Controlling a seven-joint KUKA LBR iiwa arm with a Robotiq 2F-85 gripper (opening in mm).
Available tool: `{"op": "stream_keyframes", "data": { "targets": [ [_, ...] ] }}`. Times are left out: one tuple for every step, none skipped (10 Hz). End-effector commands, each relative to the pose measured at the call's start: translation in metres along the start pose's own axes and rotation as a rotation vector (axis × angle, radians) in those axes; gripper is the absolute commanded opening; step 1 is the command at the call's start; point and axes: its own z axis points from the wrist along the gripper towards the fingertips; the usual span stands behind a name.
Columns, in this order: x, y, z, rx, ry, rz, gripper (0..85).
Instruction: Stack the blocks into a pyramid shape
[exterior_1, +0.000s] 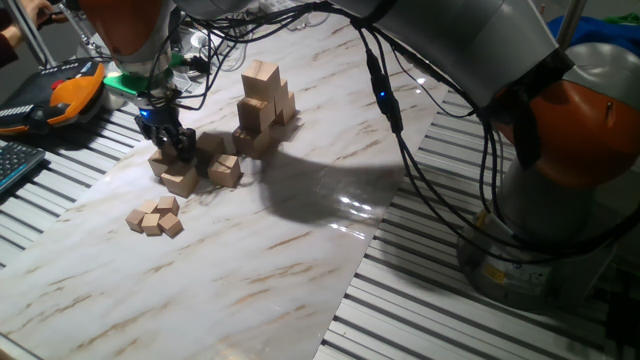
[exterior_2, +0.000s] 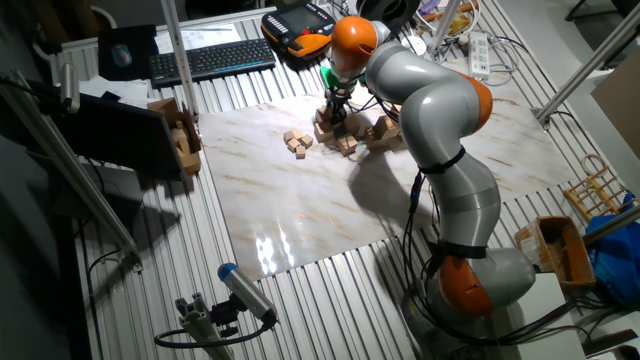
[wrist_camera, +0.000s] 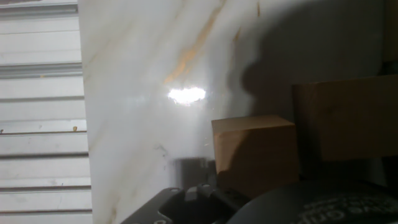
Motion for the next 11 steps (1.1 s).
{"op": "stream_keyframes", "data": {
  "targets": [
    [0.000,0.000,-0.001,-0.002,0.000,-0.001,0.0],
    [0.000,0.000,-0.002,-0.008,0.000,-0.001,0.0],
    [0.000,0.000,-0.003,-0.012,0.001,-0.001,0.0],
    [0.001,0.001,-0.005,-0.012,0.001,-0.001,0.0],
    [0.001,0.001,-0.009,-0.017,0.004,0.002,0.0],
    [0.001,0.001,-0.013,-0.017,0.009,0.006,0.0],
    [0.002,0.002,-0.017,-0.017,0.012,0.006,0.0],
    [0.002,0.003,-0.021,-0.017,0.012,0.007,0.0],
    [0.003,0.004,-0.027,-0.018,0.012,0.009,0.0],
    [0.005,0.005,-0.034,-0.025,0.009,0.012,0.0],
    [0.007,0.007,-0.042,-0.028,0.005,0.013,0.0]
  ]
}}
